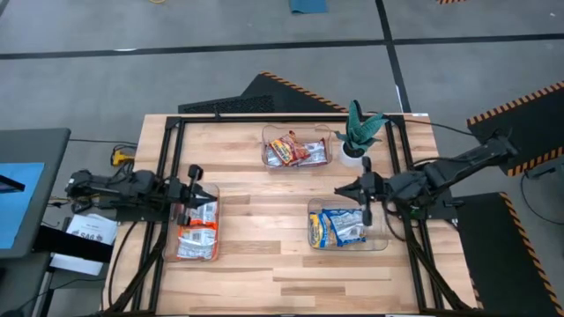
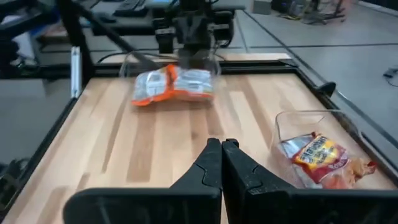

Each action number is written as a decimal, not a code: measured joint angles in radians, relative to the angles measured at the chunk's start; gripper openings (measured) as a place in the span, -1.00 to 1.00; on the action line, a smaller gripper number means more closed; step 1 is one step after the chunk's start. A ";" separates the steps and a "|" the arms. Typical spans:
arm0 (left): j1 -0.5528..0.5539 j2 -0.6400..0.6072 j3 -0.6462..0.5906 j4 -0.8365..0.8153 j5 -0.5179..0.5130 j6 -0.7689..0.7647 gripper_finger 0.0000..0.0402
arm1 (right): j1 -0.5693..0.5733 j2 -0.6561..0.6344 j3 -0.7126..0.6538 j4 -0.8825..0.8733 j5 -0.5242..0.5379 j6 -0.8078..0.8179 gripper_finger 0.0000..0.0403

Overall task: Sort Maruchan noodles
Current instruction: Return to Home Position

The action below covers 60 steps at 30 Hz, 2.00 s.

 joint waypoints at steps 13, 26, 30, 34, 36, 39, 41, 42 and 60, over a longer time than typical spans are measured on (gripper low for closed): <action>0.207 -0.001 0.001 0.001 0.266 -0.056 -1.00 | 0.048 -0.204 -0.241 0.054 0.023 0.054 -0.91; 0.207 -0.001 0.005 0.014 0.250 -0.032 -1.00 | -0.257 -0.387 -0.473 0.287 -0.323 -0.037 -0.91; 0.207 0.000 0.005 0.012 0.214 -0.046 -1.00 | -0.253 -0.403 -0.534 0.361 -0.326 -0.054 -0.91; 0.207 0.000 0.005 0.001 0.186 -0.033 -1.00 | -0.221 -0.438 -0.619 0.500 -0.342 -0.091 -0.91; 0.207 0.000 0.006 -0.021 0.180 -0.037 -1.00 | -0.204 -0.456 -0.663 0.529 -0.344 -0.108 -0.91; 0.207 0.000 0.006 -0.063 0.171 -0.041 -1.00 | -0.185 -0.476 -0.718 0.602 -0.345 -0.141 -0.91; 0.207 0.000 0.007 -0.105 0.164 -0.035 -1.00 | -0.177 -0.488 -0.750 0.671 -0.355 -0.154 -0.91; 0.207 0.000 0.006 -0.128 0.163 -0.035 -1.00 | -0.172 -0.493 -0.760 0.685 -0.367 -0.160 -0.91; 0.206 0.006 0.008 -0.175 0.050 -0.040 -1.00 | -0.240 -0.505 -0.763 0.644 -0.430 -0.264 -0.90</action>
